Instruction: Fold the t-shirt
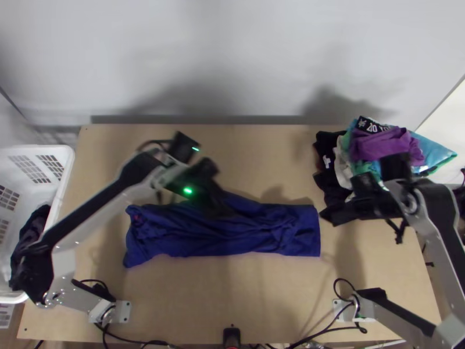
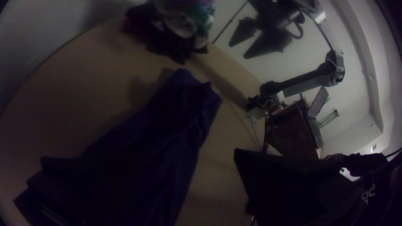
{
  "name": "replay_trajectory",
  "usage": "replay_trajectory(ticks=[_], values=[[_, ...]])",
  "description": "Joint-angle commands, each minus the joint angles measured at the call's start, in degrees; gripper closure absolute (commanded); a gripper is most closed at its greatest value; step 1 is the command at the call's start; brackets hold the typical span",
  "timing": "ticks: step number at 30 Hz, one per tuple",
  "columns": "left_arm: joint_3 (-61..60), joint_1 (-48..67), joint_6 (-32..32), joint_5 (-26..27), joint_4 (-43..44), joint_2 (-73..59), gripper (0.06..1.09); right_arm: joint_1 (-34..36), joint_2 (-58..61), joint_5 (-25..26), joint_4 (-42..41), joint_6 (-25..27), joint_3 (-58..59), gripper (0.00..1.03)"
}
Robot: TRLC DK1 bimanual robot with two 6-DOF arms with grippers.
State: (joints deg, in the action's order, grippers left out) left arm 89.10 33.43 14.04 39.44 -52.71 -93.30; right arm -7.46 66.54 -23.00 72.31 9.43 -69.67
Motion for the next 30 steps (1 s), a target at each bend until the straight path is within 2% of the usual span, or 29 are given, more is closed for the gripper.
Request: replay_trajectory(ticks=[1,7,12,17,20,24,30], values=[[-2.62,-12.51,8.28,0.29,-13.56,4.26,0.10,-7.13,7.11,-4.42,4.41,0.68,-0.12,0.05],[-9.65,-20.77,9.78,0.20,-14.26,10.94,0.10,-6.77,9.92,-6.97,5.12,1.64,1.11,0.07],[-12.99,-26.05,11.45,-0.42,-14.70,14.02,0.10,-11.08,14.84,-8.46,2.57,4.89,3.93,0.07],[-14.57,-30.18,12.94,-1.91,-14.97,17.18,0.10,-15.48,18.97,-8.28,-3.06,5.42,7.62,0.07],[-15.80,-32.81,14.26,-2.18,-14.97,19.03,0.10,-16.97,20.03,-6.26,-5.43,5.42,8.15,0.07],[-16.77,-34.31,15.14,-2.97,-15.06,20.52,0.10,-18.64,20.56,1.47,-8.86,5.95,8.41,0.07],[-16.94,-34.75,15.49,-3.58,-15.06,21.84,0.10,-19.34,19.41,6.39,-9.82,6.56,7.62,0.07]])
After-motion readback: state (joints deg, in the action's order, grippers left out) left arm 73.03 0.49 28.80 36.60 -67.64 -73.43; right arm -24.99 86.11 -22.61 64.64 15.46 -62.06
